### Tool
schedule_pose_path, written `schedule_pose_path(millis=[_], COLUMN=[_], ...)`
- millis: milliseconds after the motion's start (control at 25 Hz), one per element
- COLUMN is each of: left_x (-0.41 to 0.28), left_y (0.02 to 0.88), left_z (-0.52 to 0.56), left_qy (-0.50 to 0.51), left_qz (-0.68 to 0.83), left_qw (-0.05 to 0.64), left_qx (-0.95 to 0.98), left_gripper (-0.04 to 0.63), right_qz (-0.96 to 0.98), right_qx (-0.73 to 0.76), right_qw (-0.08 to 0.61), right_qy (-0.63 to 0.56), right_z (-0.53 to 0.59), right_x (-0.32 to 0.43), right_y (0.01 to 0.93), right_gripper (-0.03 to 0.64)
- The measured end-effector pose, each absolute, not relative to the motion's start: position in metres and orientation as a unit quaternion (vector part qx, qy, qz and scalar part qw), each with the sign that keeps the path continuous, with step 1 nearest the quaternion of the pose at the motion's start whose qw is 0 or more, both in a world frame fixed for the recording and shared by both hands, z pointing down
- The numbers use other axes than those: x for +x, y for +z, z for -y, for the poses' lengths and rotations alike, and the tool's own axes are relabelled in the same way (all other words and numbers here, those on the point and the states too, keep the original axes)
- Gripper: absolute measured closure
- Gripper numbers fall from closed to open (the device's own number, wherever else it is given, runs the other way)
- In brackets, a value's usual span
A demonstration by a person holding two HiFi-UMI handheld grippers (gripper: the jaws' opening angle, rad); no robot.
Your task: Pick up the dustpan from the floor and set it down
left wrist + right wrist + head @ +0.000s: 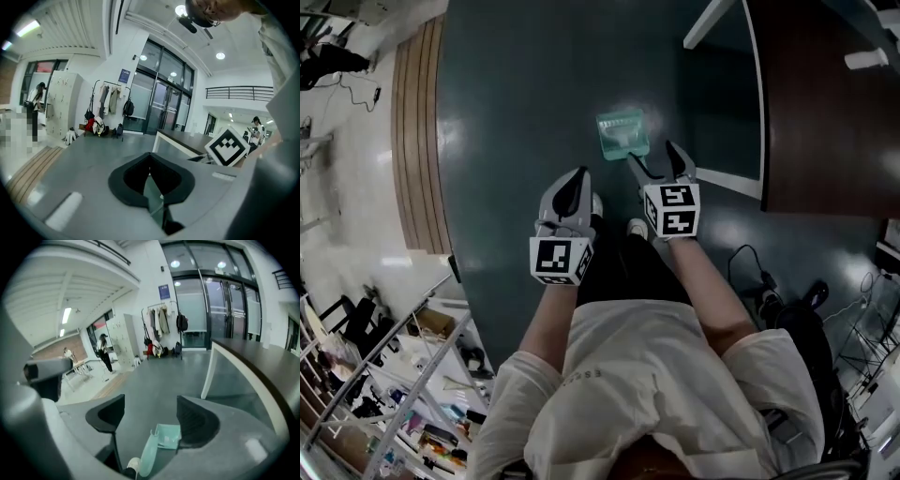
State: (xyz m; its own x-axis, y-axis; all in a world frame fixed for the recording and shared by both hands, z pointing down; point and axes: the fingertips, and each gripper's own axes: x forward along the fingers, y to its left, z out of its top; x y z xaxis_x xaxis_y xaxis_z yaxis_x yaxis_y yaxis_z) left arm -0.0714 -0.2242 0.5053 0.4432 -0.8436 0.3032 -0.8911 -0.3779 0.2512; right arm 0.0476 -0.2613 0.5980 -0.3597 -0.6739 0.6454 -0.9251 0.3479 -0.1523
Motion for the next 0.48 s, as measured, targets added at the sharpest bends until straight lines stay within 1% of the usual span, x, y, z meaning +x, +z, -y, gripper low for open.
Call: schedule_pose_path(millis=[40, 80, 160, 200, 240, 480], left_x=[-0.072, -0.072, -0.071, -0.069, -0.066, -0.037], left_y=[0.495, 0.484, 0.458, 0.445, 0.432, 0.367], left_z=[0.222, 0.22, 0.213, 0.21, 0.206, 0.182], left_qy=[0.056, 0.047, 0.032, 0.026, 0.022, 0.002], left_qz=[0.53, 0.536, 0.544, 0.545, 0.546, 0.551], left_qw=[0.193, 0.195, 0.19, 0.182, 0.173, 0.103], left_qx=[0.824, 0.82, 0.817, 0.818, 0.82, 0.828], left_gripper=[0.581, 0.581, 0.581, 0.581, 0.581, 0.581], right_qz=[0.792, 0.797, 0.801, 0.8, 0.798, 0.816], right_qx=[0.513, 0.518, 0.533, 0.541, 0.548, 0.548], right_qw=[0.221, 0.201, 0.18, 0.176, 0.171, 0.135], right_qy=[0.247, 0.236, 0.206, 0.191, 0.18, 0.129], right_z=[0.261, 0.259, 0.251, 0.246, 0.241, 0.211], right_x=[0.051, 0.055, 0.067, 0.074, 0.08, 0.111], right_y=[0.576, 0.554, 0.515, 0.498, 0.483, 0.416], right_gripper=[0.285, 0.33, 0.5, 0.571, 0.627, 0.627])
